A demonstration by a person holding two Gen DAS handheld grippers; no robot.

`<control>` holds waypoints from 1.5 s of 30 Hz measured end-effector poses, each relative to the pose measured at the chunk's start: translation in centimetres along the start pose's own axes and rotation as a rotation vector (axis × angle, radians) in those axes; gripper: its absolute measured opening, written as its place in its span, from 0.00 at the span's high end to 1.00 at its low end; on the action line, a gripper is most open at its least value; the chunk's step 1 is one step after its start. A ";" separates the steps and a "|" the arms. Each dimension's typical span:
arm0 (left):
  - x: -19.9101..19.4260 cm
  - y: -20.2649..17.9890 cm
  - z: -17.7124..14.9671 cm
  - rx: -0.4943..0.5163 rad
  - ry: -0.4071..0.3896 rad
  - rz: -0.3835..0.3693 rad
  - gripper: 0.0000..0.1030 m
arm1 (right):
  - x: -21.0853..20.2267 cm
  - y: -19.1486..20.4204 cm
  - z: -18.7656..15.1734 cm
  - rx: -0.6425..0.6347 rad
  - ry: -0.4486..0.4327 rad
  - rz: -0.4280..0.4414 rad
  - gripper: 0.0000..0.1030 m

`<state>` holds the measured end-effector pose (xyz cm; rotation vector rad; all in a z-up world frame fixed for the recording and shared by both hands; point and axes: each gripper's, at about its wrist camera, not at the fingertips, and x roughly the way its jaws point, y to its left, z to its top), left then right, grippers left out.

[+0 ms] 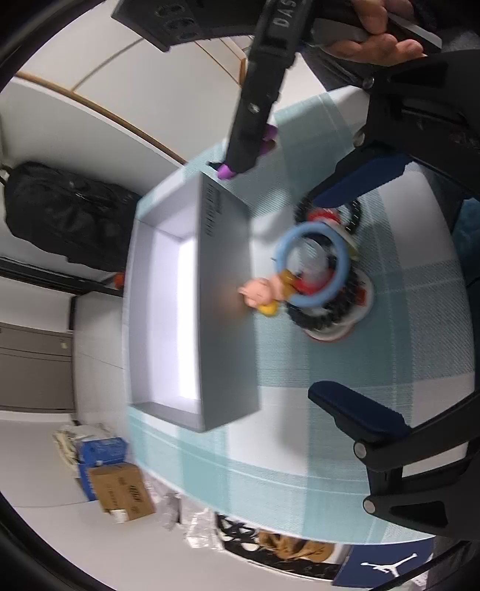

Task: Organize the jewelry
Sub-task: 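Lift the purple ring with the right gripper while the left gripper grasps a clear trinket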

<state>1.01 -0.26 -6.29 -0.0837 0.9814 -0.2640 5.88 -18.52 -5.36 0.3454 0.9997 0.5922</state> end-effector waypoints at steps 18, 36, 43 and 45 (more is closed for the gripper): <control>1.7 -2.4 -0.2 0.191 0.028 0.080 0.86 | -2.8 -1.3 -0.2 0.042 -0.057 0.013 0.53; -0.9 -0.3 2.0 -0.058 -0.036 -0.171 0.88 | -2.9 -1.5 0.0 0.059 -0.064 0.029 0.53; -2.4 0.5 4.0 -0.101 -0.109 -0.206 0.88 | -3.0 -0.2 0.7 0.025 -0.098 0.070 0.53; -2.7 0.7 4.8 -0.106 -0.136 -0.197 0.88 | -3.0 0.5 1.2 0.007 -0.107 0.083 0.53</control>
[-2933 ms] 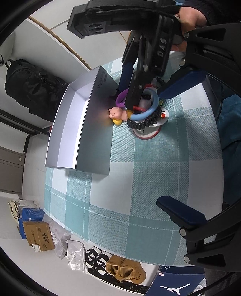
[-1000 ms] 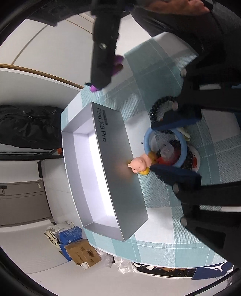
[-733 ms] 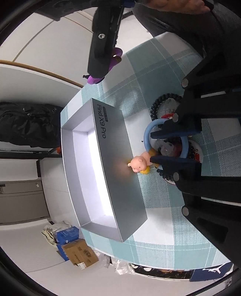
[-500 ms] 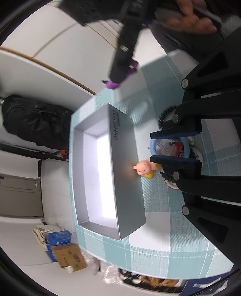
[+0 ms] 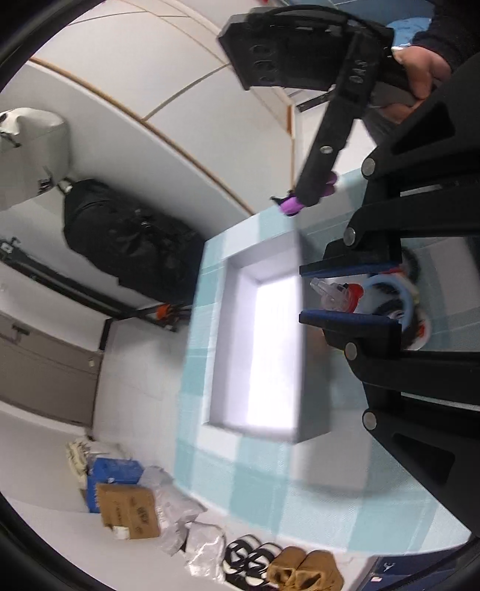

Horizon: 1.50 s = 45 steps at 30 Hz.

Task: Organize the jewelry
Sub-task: 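Lift the purple ring with the right gripper while the left gripper grasps a clear trinket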

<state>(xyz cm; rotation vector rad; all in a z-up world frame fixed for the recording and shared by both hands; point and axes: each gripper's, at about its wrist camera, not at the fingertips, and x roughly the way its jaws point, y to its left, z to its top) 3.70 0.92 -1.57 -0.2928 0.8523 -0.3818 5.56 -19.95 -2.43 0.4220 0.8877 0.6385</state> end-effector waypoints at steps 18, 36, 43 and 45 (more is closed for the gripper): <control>4.5 4.5 5.8 -0.044 0.027 0.004 0.88 | 6.6 1.3 6.3 -0.110 0.069 -0.021 0.53; 7.2 6.7 6.3 -0.140 0.098 -0.095 0.87 | 10.5 0.9 5.7 -0.196 0.157 -0.049 0.52; 6.9 7.4 6.4 -0.191 0.108 -0.144 0.71 | 10.2 1.7 5.3 -0.283 0.112 -0.095 0.24; 6.4 7.4 6.3 -0.193 0.087 -0.139 0.51 | 9.5 2.2 5.2 -0.316 0.082 -0.092 0.21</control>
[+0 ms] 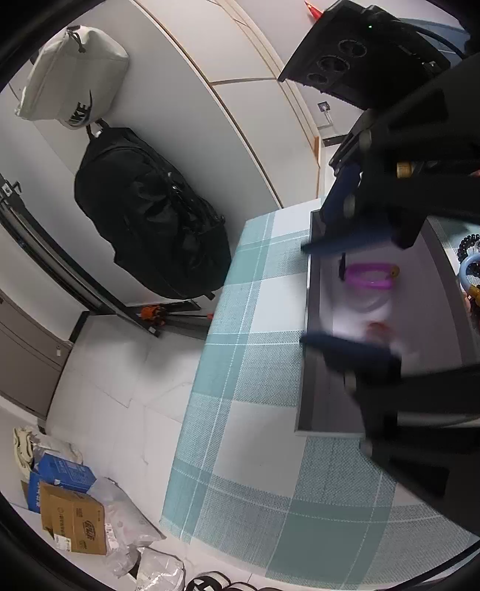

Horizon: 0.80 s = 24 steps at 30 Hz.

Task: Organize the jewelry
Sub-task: 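Lift the purple ring with the right gripper while the left gripper grasps a clear trinket, then open both grippers over the box, dropping the ring and trinket inside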

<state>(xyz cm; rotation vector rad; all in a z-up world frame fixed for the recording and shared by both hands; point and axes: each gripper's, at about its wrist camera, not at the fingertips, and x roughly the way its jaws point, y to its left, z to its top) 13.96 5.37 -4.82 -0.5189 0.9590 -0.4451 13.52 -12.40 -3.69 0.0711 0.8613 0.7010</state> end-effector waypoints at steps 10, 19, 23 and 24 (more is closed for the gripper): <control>-3.6 -0.1 -0.8 0.026 -0.135 0.077 0.47 | -2.8 0.7 -1.3 -0.037 -0.078 -0.050 0.08; -5.9 -1.6 -4.1 0.130 -0.217 0.226 0.43 | -6.5 1.8 -2.5 -0.043 -0.190 -0.083 0.00; -6.3 -2.2 -5.6 0.151 -0.223 0.244 0.30 | -7.2 2.0 -3.3 -0.030 -0.176 -0.123 0.00; -6.3 -2.5 -6.0 0.159 -0.219 0.250 0.30 | -7.3 1.9 -3.4 -0.022 -0.174 -0.124 0.00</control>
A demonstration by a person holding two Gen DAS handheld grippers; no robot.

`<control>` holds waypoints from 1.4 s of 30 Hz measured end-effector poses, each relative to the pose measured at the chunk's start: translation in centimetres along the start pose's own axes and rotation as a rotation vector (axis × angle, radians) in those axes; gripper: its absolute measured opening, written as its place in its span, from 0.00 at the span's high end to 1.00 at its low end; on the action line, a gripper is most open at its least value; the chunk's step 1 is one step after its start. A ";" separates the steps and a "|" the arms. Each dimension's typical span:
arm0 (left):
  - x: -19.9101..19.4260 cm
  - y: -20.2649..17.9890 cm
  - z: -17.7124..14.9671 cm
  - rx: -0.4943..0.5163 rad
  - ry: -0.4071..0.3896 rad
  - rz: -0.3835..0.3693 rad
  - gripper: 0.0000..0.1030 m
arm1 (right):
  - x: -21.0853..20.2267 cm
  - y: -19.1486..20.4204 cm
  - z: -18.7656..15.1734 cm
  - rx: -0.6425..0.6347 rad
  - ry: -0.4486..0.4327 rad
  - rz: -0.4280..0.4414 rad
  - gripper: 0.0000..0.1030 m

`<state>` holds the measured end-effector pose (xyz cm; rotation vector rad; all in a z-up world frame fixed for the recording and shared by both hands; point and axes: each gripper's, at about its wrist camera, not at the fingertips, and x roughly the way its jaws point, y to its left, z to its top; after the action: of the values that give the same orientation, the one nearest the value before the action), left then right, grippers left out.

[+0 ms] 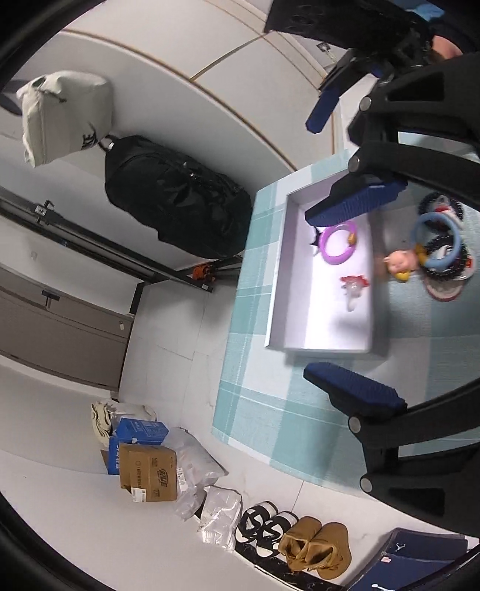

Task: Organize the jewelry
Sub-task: 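Open both grippers over the box, dropping the ring and trinket inside, then move the left gripper back to the pile and close on the pig figure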

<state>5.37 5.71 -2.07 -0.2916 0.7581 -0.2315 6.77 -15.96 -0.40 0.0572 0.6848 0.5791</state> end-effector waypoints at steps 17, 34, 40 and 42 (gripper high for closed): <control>0.3 -3.8 -5.8 0.178 0.175 -0.008 0.23 | -1.9 -2.3 -4.0 0.142 0.096 -0.097 0.00; 2.9 -4.7 -7.4 0.322 0.302 0.058 0.23 | -2.3 -3.0 -4.4 0.165 0.096 -0.106 0.00; 3.3 -5.1 -7.4 0.315 0.339 0.003 0.23 | -2.2 -2.9 -4.3 0.167 0.099 -0.097 0.00; 3.6 -5.2 -7.5 0.332 0.342 0.007 0.23 | -2.3 -2.8 -4.3 0.163 0.098 -0.097 0.00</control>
<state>2.06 -1.55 -7.76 0.0686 1.0414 -0.4016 4.09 -20.09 -3.12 0.1477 0.8250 0.4346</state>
